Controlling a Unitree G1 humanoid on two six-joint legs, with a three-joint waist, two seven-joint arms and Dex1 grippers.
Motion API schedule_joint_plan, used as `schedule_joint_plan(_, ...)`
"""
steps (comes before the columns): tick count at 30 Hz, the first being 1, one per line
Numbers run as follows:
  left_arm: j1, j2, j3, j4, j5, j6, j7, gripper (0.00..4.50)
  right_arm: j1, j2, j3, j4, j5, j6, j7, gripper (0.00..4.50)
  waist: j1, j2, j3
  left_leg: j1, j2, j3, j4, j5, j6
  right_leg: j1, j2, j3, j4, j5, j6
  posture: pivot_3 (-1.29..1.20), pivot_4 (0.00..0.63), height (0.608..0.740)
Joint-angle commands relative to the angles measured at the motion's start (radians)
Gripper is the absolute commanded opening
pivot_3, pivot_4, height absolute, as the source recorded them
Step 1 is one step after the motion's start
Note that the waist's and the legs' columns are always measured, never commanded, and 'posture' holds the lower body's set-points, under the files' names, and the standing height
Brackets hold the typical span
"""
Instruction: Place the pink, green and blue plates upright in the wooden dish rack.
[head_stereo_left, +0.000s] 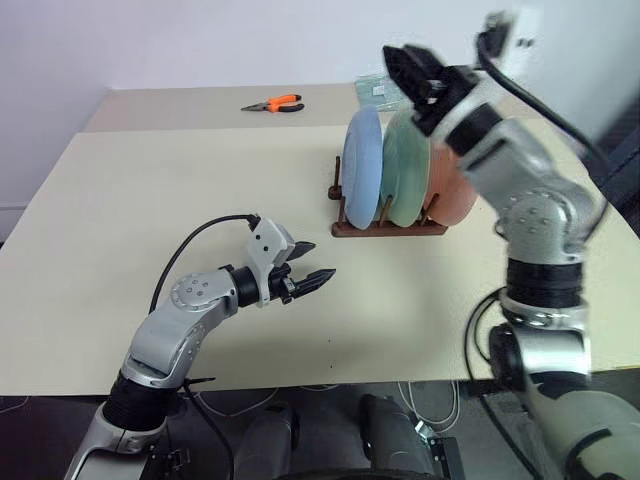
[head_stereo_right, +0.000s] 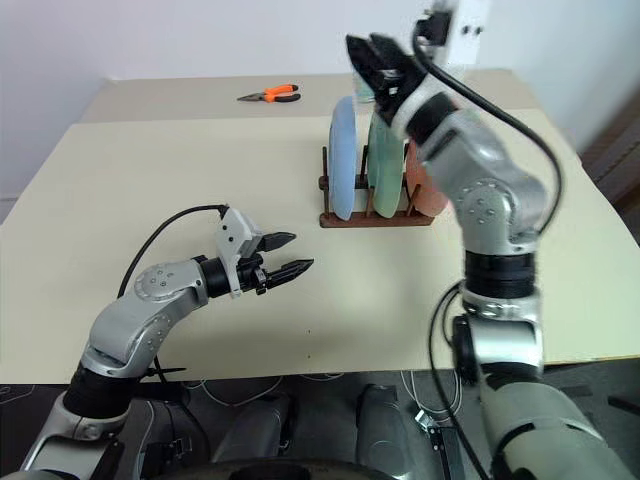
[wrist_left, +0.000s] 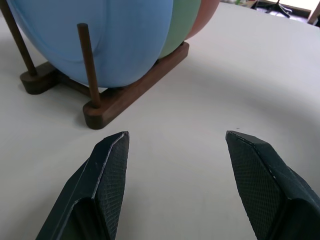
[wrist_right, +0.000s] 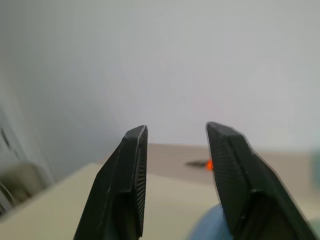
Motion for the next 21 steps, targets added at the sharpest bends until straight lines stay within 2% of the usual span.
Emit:
schedule_joint_plan(1,0.026,0.032,0.035,-0.016,0.034,-0.033,0.011,3.16,0.184,-0.167,-0.118,-0.155,0.048,0.001,0.236,1.93,0.003,-0.001,0.0,0.0,0.0,-0.001,0.0,0.0,0.0,0.001,0.0,-0.001,-0.001,0.0,0.0,0.0,0.15,0.74)
schedule_joint_plan(3,0.048,0.052,0.064,0.023,0.057,-0.066,0.017,3.16,0.41,-0.303,-0.206,-0.226,0.042,0.011,0.394,1.93,0.015,-0.002,0.0,0.0,0.0,-0.001,0.001,0.0,0.0,0.002,-0.001,-0.001,-0.001,-0.001,-0.001,0.0,0.15,0.74)
schedule_joint_plan(5,0.069,0.062,0.097,0.062,0.068,-0.093,0.024,3.16,0.609,-0.387,-0.278,-0.261,0.027,0.011,0.497,1.93,0.018,-0.001,0.0,0.0,0.0,0.001,0.001,-0.002,0.003,0.002,-0.002,0.0,-0.001,-0.005,0.002,0.0,0.15,0.74)
schedule_joint_plan(9,0.113,0.091,0.161,0.153,0.098,-0.179,0.016,3.16,0.857,-0.416,-0.355,-0.252,-0.029,-0.029,0.577,1.93,0.002,0.0,0.0,0.001,0.001,0.005,0.002,-0.002,0.003,0.001,-0.003,0.002,-0.001,-0.005,0.001,0.0,0.15,0.74)
schedule_joint_plan(12,0.122,0.105,0.192,0.194,0.111,-0.214,0.018,3.16,0.894,-0.405,-0.339,-0.188,-0.104,-0.075,0.577,1.93,0.0,-0.001,0.0,0.002,0.002,0.006,0.002,-0.002,0.002,0.002,-0.003,0.002,-0.001,-0.005,0.0,0.0,0.15,0.74)
schedule_joint_plan(21,0.16,0.107,0.218,0.203,0.118,-0.254,0.017,3.16,0.819,-0.334,-0.237,0.044,-0.293,-0.24,0.545,1.93,0.01,-0.002,0.0,0.0,0.0,0.006,0.002,-0.002,0.002,0.0,-0.005,0.002,-0.002,-0.004,0.0,0.0,0.15,0.74)
